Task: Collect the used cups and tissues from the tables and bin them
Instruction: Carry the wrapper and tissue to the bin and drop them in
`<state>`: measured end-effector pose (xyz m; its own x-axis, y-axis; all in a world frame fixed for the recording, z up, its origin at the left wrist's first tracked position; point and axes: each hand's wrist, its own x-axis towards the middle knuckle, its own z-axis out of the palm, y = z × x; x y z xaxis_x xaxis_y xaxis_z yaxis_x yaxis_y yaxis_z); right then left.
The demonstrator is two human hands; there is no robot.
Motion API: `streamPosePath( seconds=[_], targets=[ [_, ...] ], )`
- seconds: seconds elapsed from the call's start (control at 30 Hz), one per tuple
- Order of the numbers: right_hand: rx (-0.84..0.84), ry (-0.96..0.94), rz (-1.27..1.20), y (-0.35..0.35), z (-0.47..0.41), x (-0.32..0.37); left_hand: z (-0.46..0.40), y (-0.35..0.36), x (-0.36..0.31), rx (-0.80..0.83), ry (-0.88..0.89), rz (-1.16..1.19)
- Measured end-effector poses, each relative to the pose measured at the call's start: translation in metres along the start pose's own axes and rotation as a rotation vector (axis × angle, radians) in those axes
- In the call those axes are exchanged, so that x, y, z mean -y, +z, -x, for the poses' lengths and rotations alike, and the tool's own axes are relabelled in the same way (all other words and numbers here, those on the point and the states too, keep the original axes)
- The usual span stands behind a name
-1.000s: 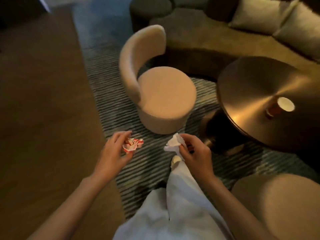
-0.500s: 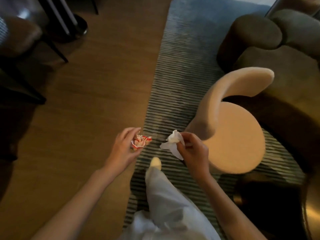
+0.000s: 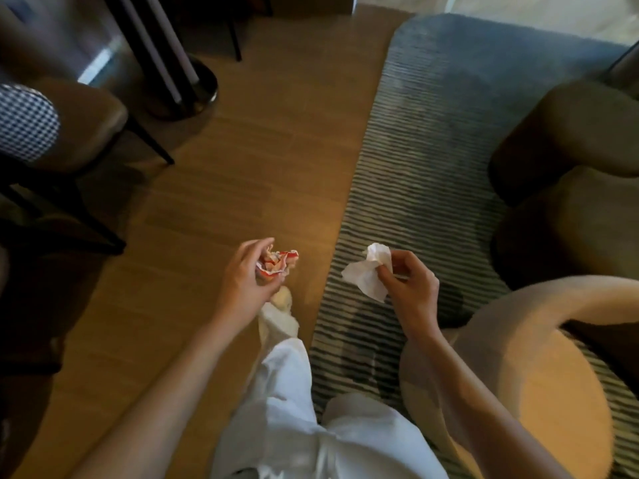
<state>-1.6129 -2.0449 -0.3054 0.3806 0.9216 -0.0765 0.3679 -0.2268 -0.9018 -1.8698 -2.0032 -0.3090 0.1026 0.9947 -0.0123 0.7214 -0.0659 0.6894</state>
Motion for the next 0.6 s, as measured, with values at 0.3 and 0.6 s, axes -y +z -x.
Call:
streamPosePath(
  seconds=[0.3,0.6],
  targets=[
    [-0.199,0.049,-0.033,0.067,-0.229,0.056,-0.279,-0.014,0.018,0.101,0.125,0.007],
    [-0.374,0.155,0.003,0.040,-0.419,0.051,-0.538,0.067,-0.058,0.277,0.344,0.049]
  ],
)
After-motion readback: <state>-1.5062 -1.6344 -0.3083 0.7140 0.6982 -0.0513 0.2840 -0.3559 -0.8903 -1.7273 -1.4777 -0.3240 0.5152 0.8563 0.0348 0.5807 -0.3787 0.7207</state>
